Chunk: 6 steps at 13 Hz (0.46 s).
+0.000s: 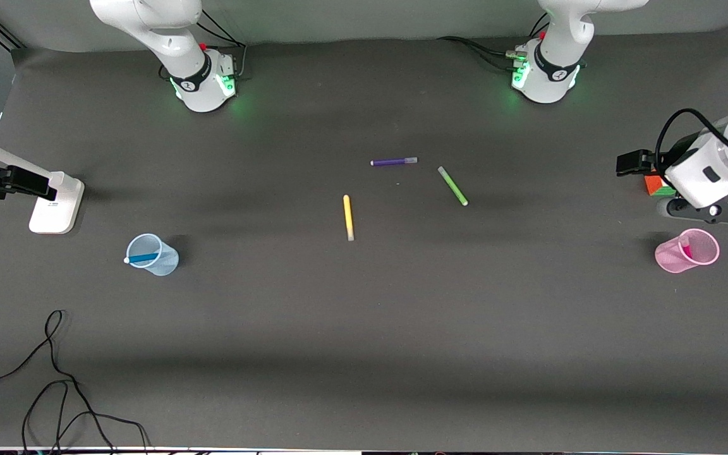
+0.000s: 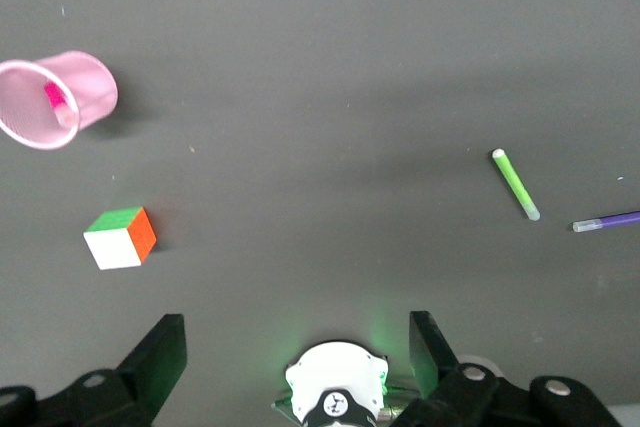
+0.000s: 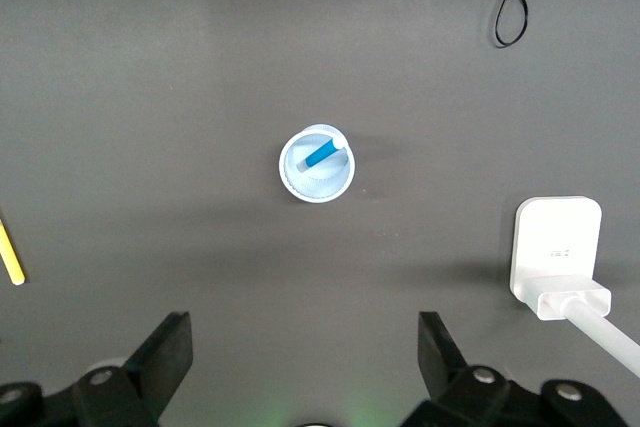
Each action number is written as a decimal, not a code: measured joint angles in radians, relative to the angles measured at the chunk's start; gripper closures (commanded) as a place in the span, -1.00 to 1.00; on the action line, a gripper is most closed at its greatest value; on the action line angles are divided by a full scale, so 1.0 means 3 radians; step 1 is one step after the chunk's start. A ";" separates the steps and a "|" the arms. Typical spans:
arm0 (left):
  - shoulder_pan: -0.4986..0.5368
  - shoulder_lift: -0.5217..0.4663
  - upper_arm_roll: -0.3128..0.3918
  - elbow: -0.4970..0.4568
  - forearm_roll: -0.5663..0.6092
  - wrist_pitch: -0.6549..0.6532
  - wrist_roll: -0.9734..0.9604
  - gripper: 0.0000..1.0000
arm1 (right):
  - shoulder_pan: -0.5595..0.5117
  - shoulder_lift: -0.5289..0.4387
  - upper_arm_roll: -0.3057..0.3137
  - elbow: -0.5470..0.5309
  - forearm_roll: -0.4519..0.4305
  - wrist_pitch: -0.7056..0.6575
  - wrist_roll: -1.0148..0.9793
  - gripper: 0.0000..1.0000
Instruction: Place pink and blue markers in matching cups
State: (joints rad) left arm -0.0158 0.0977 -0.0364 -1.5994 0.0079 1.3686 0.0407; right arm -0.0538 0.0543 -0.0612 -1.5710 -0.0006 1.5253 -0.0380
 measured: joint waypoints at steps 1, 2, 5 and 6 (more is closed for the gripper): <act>0.0029 -0.0022 0.0002 0.0008 -0.0001 -0.0091 -0.0073 -0.98 | 0.0000 -0.0001 0.0000 0.0000 0.0000 -0.0001 0.0000 -0.99; 0.0054 -0.0067 0.0004 0.0033 -0.0001 -0.0147 -0.0138 -0.98 | 0.0000 -0.0001 0.0000 -0.0001 0.0000 -0.0002 0.0001 -0.99; 0.0094 -0.0155 0.0014 0.0187 0.0000 -0.0172 -0.0173 -0.99 | 0.0000 -0.0002 0.0000 -0.0001 0.0000 -0.0004 0.0001 -0.99; 0.0094 -0.0147 0.0010 0.0213 0.0000 -0.0196 -0.0178 -0.99 | 0.0000 -0.0003 0.0000 -0.0001 0.0000 -0.0005 0.0001 -0.99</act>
State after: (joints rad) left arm 0.0124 0.0534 -0.0335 -1.5355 0.0081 1.3099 -0.0128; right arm -0.0538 0.0535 -0.0612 -1.5712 -0.0006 1.5238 -0.0378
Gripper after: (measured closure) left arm 0.004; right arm 0.000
